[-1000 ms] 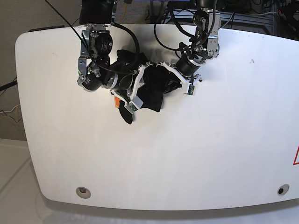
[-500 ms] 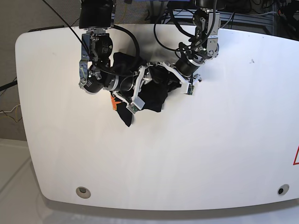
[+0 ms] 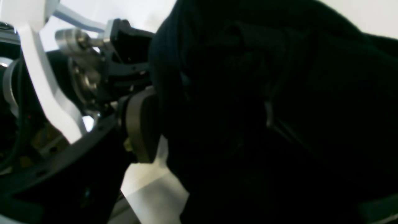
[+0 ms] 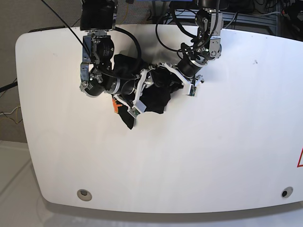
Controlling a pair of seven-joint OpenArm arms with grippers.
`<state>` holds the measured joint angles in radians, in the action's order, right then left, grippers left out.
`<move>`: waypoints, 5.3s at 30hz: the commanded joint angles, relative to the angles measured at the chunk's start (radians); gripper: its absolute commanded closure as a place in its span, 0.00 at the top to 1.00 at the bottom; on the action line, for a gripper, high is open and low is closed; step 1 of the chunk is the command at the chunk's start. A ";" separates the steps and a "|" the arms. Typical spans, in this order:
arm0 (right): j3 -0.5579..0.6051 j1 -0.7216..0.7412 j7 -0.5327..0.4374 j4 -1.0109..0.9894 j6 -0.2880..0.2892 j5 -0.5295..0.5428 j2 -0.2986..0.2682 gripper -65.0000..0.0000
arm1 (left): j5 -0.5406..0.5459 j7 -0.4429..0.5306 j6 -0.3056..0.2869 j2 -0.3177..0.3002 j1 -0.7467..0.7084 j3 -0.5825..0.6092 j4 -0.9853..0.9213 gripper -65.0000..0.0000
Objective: Fold the T-shirt properly
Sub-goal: 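Fold the shirt end with the right gripper over onto the left gripper, then release the shirt with the right gripper and regrasp the bundle's side, then press the right gripper onto the bundle while the left gripper releases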
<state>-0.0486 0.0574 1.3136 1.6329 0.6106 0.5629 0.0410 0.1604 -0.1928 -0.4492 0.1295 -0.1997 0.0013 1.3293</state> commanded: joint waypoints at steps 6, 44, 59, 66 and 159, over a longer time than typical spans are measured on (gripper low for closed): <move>-0.010 0.060 -0.016 0.020 -0.011 0.156 -0.013 0.60 | -0.068 -0.103 0.022 -0.001 -0.017 0.003 -0.014 0.01; -0.325 0.071 -0.027 0.139 -0.134 0.328 -0.197 0.06 | -0.068 -0.103 0.022 -0.024 -0.024 -0.002 -0.014 0.01; -0.325 -0.066 -0.004 0.261 -0.134 0.322 -0.137 0.00 | -0.068 -0.103 0.022 -0.024 -0.022 -0.002 -0.014 0.01; -0.325 -0.089 -0.004 0.260 -0.134 0.319 -0.134 0.00 | -0.068 -0.103 0.020 -0.024 -0.022 -0.002 -0.014 0.01; 0.301 -0.080 -0.004 0.208 -0.060 0.096 -0.183 0.00 | -0.061 -0.109 0.017 -0.089 0.075 -0.100 0.095 0.02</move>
<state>0.2554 -0.0349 1.3281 1.8248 0.5434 0.6708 -0.1505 0.0967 -0.3065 -0.4278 0.0429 -0.1329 -0.0952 1.4055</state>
